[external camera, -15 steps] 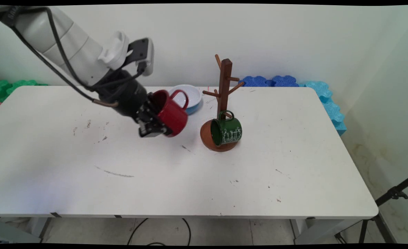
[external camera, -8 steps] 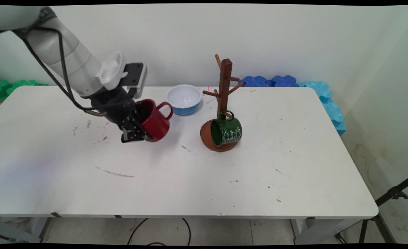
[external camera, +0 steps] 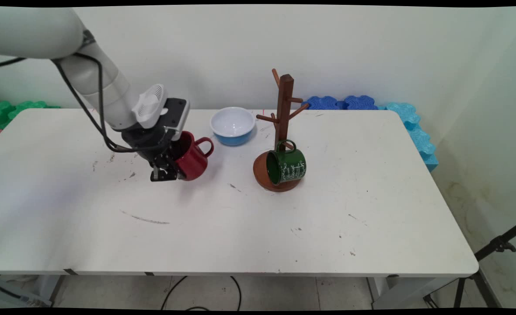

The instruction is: Place the picked object on the table

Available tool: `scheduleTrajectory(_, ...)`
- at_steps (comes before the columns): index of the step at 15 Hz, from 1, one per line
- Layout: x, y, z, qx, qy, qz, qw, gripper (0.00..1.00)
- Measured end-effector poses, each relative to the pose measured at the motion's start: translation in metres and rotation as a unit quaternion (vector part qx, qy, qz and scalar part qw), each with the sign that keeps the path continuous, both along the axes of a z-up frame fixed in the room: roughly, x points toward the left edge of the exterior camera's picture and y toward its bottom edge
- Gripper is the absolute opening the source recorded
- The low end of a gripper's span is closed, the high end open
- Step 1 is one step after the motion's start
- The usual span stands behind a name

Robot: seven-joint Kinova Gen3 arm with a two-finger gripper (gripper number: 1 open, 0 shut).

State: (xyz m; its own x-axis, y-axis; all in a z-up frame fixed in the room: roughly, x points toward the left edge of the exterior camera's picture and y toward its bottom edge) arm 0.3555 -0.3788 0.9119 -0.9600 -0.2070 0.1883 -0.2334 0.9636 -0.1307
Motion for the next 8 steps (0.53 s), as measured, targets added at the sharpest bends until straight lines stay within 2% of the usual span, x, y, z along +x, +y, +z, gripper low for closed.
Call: scheduleTrajectory(8,0.0,-0.036,-0.034,-0.003,-0.032,-0.028,0.9991,0.0)
